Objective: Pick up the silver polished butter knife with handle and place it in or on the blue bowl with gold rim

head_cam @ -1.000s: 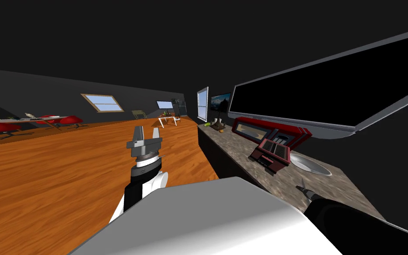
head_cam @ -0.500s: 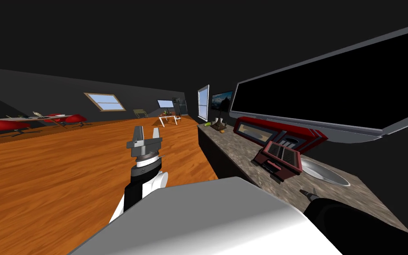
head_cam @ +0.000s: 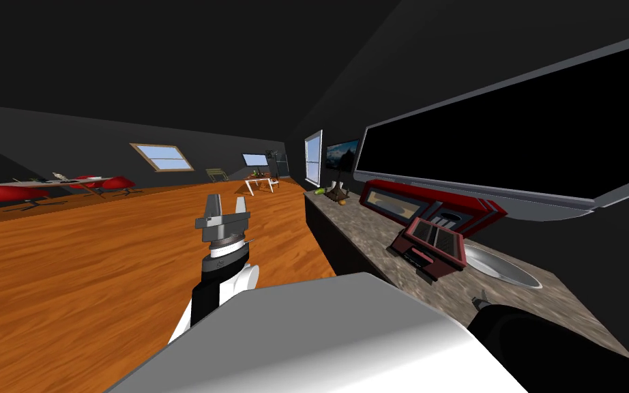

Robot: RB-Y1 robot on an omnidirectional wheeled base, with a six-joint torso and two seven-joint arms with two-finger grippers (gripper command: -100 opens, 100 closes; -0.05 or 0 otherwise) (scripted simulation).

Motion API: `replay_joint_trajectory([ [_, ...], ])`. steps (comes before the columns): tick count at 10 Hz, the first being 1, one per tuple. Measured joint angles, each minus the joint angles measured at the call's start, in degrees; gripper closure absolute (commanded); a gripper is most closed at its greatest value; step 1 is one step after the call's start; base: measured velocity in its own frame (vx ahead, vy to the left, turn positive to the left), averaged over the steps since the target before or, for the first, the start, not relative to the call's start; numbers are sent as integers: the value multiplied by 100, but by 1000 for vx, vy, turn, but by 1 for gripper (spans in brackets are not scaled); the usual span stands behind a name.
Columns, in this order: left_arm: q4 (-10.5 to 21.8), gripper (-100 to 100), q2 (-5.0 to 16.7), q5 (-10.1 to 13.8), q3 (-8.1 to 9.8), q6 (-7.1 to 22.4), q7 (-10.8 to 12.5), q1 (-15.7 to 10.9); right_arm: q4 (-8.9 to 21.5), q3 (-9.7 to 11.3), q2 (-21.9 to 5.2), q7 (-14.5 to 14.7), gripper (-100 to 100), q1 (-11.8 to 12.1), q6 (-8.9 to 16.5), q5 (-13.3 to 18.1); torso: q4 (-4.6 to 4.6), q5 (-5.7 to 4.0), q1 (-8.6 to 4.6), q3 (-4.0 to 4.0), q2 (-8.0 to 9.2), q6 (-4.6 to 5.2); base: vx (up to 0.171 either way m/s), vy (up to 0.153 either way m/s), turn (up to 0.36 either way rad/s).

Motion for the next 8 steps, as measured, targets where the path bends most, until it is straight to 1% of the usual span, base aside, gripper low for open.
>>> replay_joint_trajectory([
  [1, 0, 0, 0, 0, 0, 0, 0, 0, -3, -1, 0, -3, 100, -3, -5, -1, -2, 2, 1, -2, -3, 3, 0, 0, 0],
  [2, 0, 0, 0, 0, 0, 0, 0, 0, -2, -1, 0, -3, 0, -2, -4, -1, -2, 2, 2, -2, -3, 2, 0, 0, 0],
  [3, 0, 0, 0, 0, 0, 0, 0, 0, -2, -1, 0, -3, 100, -2, -4, -1, -2, 2, 2, -3, -3, 2, -3, 36, -71],
  [5, 0, 0, 0, 0, 0, 0, 0, 0, -173, -49, -145, -103, 100, 161, 28, -16, -3, 7, 28, -2, 0, 5, -5, 46, -42],
  [6, 0, 0, 0, 0, 0, 0, 0, 0, -185, -49, -151, -114, 0, 170, 32, -16, -3, 7, 19, -2, -1, 4, -1, 6, 0],
  [7, 0, 0, 0, 0, 0, 0, 0, 0, -184, -48, -150, -112, 100, 169, 30, -16, -3, 5, 10, -3, -3, 3, 50, 57, -160],
  [8, 0, 0, 0, 0, 0, 0, 0, 1, -203, -106, -249, -78, 100, 184, 35, -38, -6, 11, 25, -11, -17, 8, 51, 78, -96],
])
